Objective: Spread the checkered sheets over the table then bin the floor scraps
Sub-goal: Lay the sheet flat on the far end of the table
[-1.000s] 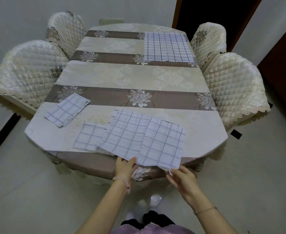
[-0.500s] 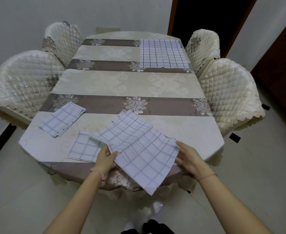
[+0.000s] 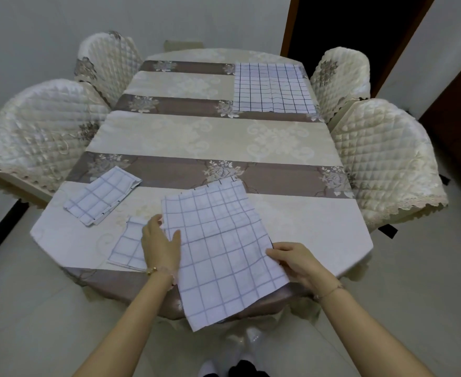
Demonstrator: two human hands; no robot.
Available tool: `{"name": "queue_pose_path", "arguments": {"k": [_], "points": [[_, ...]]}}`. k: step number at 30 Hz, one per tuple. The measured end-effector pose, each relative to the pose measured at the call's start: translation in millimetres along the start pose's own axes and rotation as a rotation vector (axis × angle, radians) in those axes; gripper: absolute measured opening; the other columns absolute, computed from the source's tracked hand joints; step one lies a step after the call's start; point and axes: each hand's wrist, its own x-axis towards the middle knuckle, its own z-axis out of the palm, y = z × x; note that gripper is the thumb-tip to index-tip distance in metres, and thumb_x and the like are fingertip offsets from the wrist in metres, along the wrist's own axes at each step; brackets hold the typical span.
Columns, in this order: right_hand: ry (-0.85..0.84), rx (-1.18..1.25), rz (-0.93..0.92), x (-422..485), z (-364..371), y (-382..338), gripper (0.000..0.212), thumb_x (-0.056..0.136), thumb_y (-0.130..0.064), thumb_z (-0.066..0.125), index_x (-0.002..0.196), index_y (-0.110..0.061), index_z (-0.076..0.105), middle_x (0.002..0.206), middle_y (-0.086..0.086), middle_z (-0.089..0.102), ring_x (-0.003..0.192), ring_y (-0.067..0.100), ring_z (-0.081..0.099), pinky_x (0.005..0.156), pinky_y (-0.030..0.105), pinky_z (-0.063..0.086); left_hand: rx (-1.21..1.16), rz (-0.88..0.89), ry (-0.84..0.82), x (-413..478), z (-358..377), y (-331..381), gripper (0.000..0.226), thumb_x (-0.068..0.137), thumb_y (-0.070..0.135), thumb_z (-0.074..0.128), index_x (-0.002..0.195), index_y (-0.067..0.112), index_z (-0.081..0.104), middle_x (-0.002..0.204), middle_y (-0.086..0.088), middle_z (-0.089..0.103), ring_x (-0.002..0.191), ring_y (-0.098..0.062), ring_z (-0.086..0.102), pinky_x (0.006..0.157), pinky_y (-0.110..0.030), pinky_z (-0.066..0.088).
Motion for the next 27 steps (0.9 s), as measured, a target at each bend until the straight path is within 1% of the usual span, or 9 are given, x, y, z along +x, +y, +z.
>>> {"name": "queue_pose_path", "arguments": {"k": [1, 3, 6, 9, 13, 17, 21, 25, 27], "points": [[0.003, 0.030, -0.013, -6.7, 2.4, 1.3, 0.012, 0.085, -0.015, 0.067, 0.089, -0.007, 0.075, 0.087, 0.008, 0.077, 0.076, 0.020, 0.072, 0.061, 0.026, 0.056, 0.043, 0.101, -0.020, -11.5, 2.0, 7.1, 0.047, 0.087, 0.012, 0.063, 0.130, 0.008, 0.046, 0.129, -0.012, 0.049, 0.117, -0.028, 0.048, 0.102, -0.043, 0.041], [0.010, 0.096, -0.057, -19.2, 8.9, 2.7, 0.011, 0.084, -0.015, 0.067, 0.087, -0.008, 0.076, 0.085, 0.007, 0.077, 0.075, 0.019, 0.073, 0.060, 0.024, 0.055, -0.035, 0.189, -0.236, -42.4, 8.2, 22.5, 0.040, 0.086, 0.015, 0.064, 0.124, 0.013, 0.051, 0.121, -0.001, 0.053, 0.111, -0.016, 0.050, 0.099, -0.035, 0.045], [0.029, 0.162, -0.104, -34.4, 22.1, 1.6, 0.011, 0.084, -0.015, 0.068, 0.086, -0.007, 0.075, 0.090, 0.012, 0.076, 0.083, 0.026, 0.073, 0.070, 0.034, 0.058, -0.117, 0.191, -0.555, -87.4, 21.1, 39.1, 0.036, 0.084, 0.030, 0.066, 0.118, 0.024, 0.055, 0.115, 0.014, 0.056, 0.107, -0.002, 0.052, 0.085, -0.010, 0.041], [0.018, 0.238, -0.112, -45.7, 33.5, -0.4, 0.015, 0.083, -0.017, 0.068, 0.090, -0.005, 0.075, 0.093, 0.018, 0.074, 0.087, 0.033, 0.072, 0.079, 0.042, 0.059, -0.188, 0.119, -0.643, -109.5, 32.8, 46.5, 0.035, 0.080, 0.033, 0.070, 0.113, 0.028, 0.058, 0.111, 0.020, 0.057, 0.102, 0.006, 0.052, 0.076, -0.003, 0.041], [0.006, 0.291, -0.122, -54.2, 42.7, -2.1, 0.020, 0.087, -0.022, 0.063, 0.093, -0.007, 0.075, 0.093, 0.015, 0.075, 0.084, 0.026, 0.073, 0.070, 0.032, 0.059, -0.239, 0.120, -0.577, -107.4, 33.4, 47.3, 0.020, 0.081, 0.020, 0.070, 0.080, 0.035, 0.057, 0.086, 0.018, 0.062, 0.083, 0.001, 0.058, 0.071, -0.005, 0.047], [0.062, 0.232, -0.164, -56.6, 42.8, -5.4, 0.018, 0.088, -0.024, 0.063, 0.080, -0.015, 0.076, 0.086, 0.007, 0.076, 0.074, 0.016, 0.072, 0.067, 0.029, 0.059, -0.331, 0.122, -0.460, -93.4, 25.7, 41.1, 0.019, 0.082, 0.014, 0.068, 0.067, 0.021, 0.059, 0.067, 0.006, 0.058, 0.066, -0.008, 0.053, 0.058, -0.006, 0.041], [0.123, 0.119, -0.227, -59.2, 26.3, -7.0, 0.014, 0.087, -0.024, 0.064, 0.083, -0.017, 0.074, 0.080, -0.003, 0.076, 0.070, 0.007, 0.071, 0.057, 0.016, 0.053, -0.517, 0.034, -0.320, -63.1, -1.3, 29.7, 0.016, 0.085, 0.013, 0.065, 0.071, 0.018, 0.060, 0.069, 0.003, 0.057, 0.068, -0.010, 0.050, 0.063, -0.012, 0.042], [0.217, 0.031, -0.236, -57.0, 5.2, 0.3, 0.013, 0.087, -0.024, 0.064, 0.084, -0.017, 0.074, 0.079, -0.003, 0.076, 0.069, 0.010, 0.072, 0.055, 0.017, 0.053, -0.748, -0.167, -0.097, -25.2, -44.6, -2.2, 0.014, 0.087, 0.012, 0.064, 0.075, 0.019, 0.059, 0.077, -0.001, 0.059, 0.079, -0.015, 0.053, 0.079, -0.028, 0.047], [0.253, 0.004, -0.224, -53.0, -3.3, 8.1, 0.012, 0.087, -0.021, 0.065, 0.080, -0.017, 0.074, 0.076, -0.005, 0.076, 0.069, 0.010, 0.070, 0.055, 0.017, 0.052, -0.808, -0.242, -0.046, -12.6, -66.5, -24.9, 0.013, 0.089, 0.013, 0.061, 0.078, 0.019, 0.058, 0.085, -0.005, 0.060, 0.083, -0.018, 0.056, 0.079, -0.029, 0.052]]}}
